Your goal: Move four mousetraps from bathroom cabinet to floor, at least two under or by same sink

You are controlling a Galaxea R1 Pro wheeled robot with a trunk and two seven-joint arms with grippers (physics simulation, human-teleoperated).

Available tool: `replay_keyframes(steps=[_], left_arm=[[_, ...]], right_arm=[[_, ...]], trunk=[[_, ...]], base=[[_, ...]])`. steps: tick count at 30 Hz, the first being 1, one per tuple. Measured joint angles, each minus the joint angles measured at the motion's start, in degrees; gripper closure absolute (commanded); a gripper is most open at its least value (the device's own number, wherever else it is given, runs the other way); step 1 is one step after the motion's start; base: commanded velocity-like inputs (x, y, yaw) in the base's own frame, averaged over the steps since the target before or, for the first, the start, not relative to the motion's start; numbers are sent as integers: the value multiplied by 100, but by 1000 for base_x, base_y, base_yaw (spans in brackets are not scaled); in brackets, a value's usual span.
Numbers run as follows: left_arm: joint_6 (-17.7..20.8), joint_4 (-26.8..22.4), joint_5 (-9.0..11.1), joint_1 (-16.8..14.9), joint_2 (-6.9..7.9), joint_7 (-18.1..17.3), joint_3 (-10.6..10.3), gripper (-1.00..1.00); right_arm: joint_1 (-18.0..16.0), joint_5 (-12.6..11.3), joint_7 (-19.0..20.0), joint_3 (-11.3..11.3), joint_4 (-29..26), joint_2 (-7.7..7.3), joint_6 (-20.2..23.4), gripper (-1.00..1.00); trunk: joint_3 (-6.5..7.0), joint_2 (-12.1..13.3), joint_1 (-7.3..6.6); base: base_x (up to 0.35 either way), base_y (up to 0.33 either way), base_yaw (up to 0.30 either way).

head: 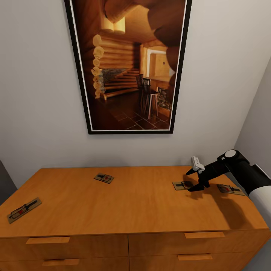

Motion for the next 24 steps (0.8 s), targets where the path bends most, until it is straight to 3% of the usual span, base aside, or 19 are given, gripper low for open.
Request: replay_keyframes(steps=[16,24], left_arm=[[0,0,0,0,1,7,0,-100],[0,15,0,7,-82,11,0,-100]], right_arm=[[0,-7,1,2,8,6,-2,-100],[0,-14,2,3,9,8,-2,-100]], trunk=[[0,0,0],[0,0,-2]], base=[[0,0,0],[105,0,0]])
